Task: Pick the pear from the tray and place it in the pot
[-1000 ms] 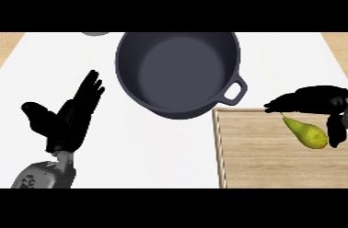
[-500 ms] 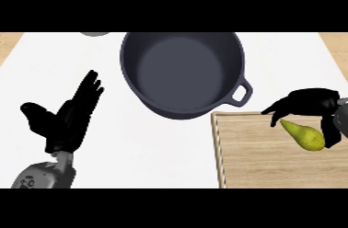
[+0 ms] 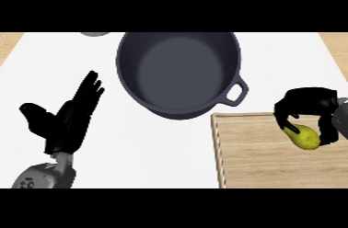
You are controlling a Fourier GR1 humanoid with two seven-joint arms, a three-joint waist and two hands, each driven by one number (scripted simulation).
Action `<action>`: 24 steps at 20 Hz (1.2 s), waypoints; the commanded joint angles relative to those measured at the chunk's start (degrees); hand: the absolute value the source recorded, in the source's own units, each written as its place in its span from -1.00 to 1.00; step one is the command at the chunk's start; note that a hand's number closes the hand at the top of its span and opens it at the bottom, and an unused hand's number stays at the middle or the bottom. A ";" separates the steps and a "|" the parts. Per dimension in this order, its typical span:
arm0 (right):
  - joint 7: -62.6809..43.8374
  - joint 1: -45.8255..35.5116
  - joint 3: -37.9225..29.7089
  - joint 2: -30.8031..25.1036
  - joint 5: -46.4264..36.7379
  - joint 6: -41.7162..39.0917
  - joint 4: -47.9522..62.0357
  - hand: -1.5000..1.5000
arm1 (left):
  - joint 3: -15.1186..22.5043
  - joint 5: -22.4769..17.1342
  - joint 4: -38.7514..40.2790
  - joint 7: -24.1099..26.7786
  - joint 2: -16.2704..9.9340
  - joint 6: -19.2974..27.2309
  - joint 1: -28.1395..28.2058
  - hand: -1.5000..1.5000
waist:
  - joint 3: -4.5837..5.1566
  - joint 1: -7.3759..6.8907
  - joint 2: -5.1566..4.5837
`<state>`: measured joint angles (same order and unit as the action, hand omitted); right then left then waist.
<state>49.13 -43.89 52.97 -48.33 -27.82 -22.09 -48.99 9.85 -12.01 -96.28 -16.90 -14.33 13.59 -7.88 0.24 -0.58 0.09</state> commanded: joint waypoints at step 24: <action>-76.68 -12.05 -25.51 8.04 11.95 34.76 11.97 1.00 | -3.13 0.96 2.42 -1.27 -1.56 2.65 4.19 0.00 | 1.92 7.54 6.84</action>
<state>-19.94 -50.71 27.61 -42.26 -13.74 6.44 -34.51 6.35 -11.01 -94.02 -17.98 -15.99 16.53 -3.61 1.95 8.42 6.66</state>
